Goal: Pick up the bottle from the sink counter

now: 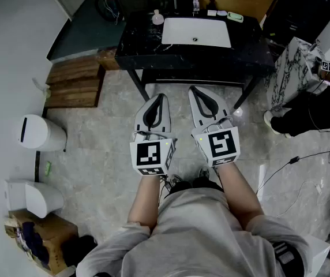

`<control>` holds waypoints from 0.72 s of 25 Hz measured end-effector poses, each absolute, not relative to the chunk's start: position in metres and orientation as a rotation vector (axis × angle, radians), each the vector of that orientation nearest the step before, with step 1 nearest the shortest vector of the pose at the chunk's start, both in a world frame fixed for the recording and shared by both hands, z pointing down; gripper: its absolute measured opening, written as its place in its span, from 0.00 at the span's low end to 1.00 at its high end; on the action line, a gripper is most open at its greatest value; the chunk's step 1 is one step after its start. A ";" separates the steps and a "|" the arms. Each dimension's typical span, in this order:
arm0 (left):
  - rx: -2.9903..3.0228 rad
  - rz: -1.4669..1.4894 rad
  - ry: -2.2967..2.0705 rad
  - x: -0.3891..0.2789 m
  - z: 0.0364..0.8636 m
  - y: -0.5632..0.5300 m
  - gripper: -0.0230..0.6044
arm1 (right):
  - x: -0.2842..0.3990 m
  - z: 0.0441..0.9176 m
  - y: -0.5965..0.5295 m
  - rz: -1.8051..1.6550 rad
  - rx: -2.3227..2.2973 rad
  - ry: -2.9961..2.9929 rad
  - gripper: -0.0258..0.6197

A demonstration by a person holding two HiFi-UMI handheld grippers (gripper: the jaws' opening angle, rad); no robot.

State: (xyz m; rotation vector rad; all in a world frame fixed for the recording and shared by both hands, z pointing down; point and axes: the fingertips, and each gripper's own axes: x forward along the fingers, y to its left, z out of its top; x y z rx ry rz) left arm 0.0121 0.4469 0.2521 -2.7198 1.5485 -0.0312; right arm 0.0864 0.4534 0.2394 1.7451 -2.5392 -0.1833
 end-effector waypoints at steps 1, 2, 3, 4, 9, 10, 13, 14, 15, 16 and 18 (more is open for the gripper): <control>-2.724 -0.030 1.542 0.010 0.252 0.445 0.06 | 0.084 0.239 0.452 -0.182 1.750 -2.536 0.05; -2.728 -0.029 1.536 0.009 0.252 0.443 0.06 | 0.082 0.240 0.451 -0.182 1.754 -2.532 0.05; -2.730 -0.027 1.533 0.007 0.253 0.441 0.06 | 0.080 0.240 0.450 -0.185 1.757 -2.528 0.05; -2.730 -0.026 1.533 0.004 0.254 0.439 0.06 | 0.078 0.240 0.449 -0.190 1.757 -2.523 0.05; -2.733 -0.054 1.563 -0.015 0.270 0.427 0.06 | 0.071 0.245 0.451 -0.206 1.732 -2.490 0.05; -2.736 -0.062 1.577 -0.021 0.273 0.424 0.06 | 0.071 0.247 0.451 -0.206 1.729 -2.478 0.05; -2.749 -0.086 1.602 -0.037 0.283 0.420 0.06 | 0.076 0.261 0.450 -0.173 1.741 -2.435 0.05; -2.750 -0.093 1.604 -0.042 0.286 0.419 0.06 | 0.079 0.267 0.450 -0.158 1.745 -2.421 0.05; -2.749 -0.099 1.608 -0.047 0.289 0.419 0.06 | 0.082 0.273 0.449 -0.147 1.747 -2.408 0.05; -2.745 -0.104 1.615 -0.053 0.292 0.419 0.06 | 0.083 0.279 0.449 -0.139 1.748 -2.398 0.05; -2.739 -0.111 1.637 -0.065 0.299 0.420 0.06 | 0.083 0.287 0.450 -0.125 1.751 -2.387 0.05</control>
